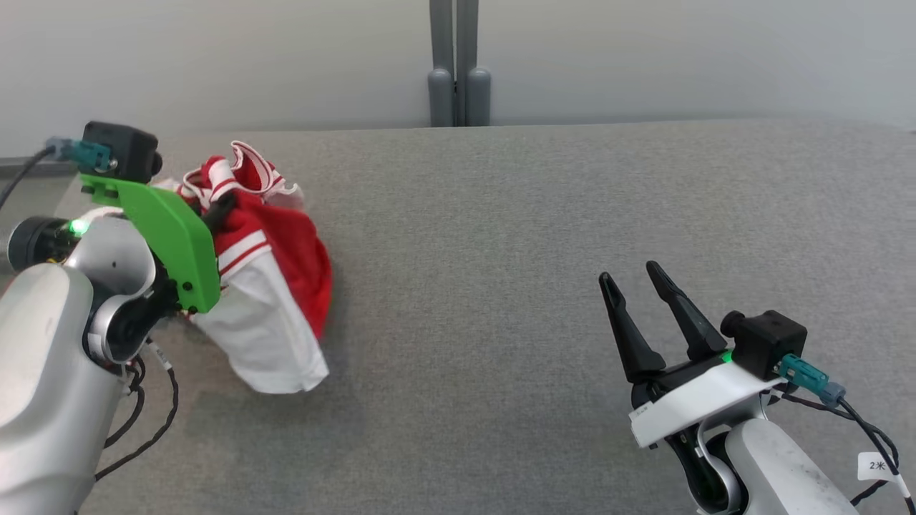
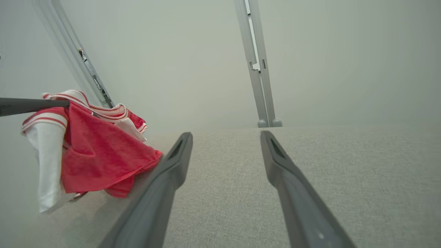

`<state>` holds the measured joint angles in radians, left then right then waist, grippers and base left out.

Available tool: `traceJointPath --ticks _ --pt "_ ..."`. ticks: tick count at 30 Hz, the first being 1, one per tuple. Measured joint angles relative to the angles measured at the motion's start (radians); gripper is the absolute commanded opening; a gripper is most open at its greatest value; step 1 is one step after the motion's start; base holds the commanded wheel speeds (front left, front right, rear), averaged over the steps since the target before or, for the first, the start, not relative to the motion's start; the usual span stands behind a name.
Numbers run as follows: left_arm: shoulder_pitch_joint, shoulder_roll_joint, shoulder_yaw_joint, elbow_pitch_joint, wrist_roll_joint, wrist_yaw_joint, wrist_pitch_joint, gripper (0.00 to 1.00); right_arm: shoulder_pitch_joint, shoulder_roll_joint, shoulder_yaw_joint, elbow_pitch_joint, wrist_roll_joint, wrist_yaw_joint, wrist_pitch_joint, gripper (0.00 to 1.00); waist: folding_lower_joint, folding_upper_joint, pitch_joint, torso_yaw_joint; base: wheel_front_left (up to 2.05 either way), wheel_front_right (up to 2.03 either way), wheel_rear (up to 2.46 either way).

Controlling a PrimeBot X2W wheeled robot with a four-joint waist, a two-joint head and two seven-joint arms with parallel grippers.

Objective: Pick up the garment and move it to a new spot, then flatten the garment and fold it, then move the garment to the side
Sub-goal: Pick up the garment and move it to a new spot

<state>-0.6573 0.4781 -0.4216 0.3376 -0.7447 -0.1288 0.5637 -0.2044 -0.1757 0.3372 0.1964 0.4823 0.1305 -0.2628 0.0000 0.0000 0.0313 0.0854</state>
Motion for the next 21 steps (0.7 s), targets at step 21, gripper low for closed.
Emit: traceJointPath --ticks 21 --pt "-0.019 -0.198 -0.081 -0.295 0.075 0.065 -0.190 0.00 -0.009 -0.015 -0.058 -0.032 -0.004 0.000 0.000 1.00 0.0000 0.0000 0.046 -0.269 0.00 0.00 0.00"
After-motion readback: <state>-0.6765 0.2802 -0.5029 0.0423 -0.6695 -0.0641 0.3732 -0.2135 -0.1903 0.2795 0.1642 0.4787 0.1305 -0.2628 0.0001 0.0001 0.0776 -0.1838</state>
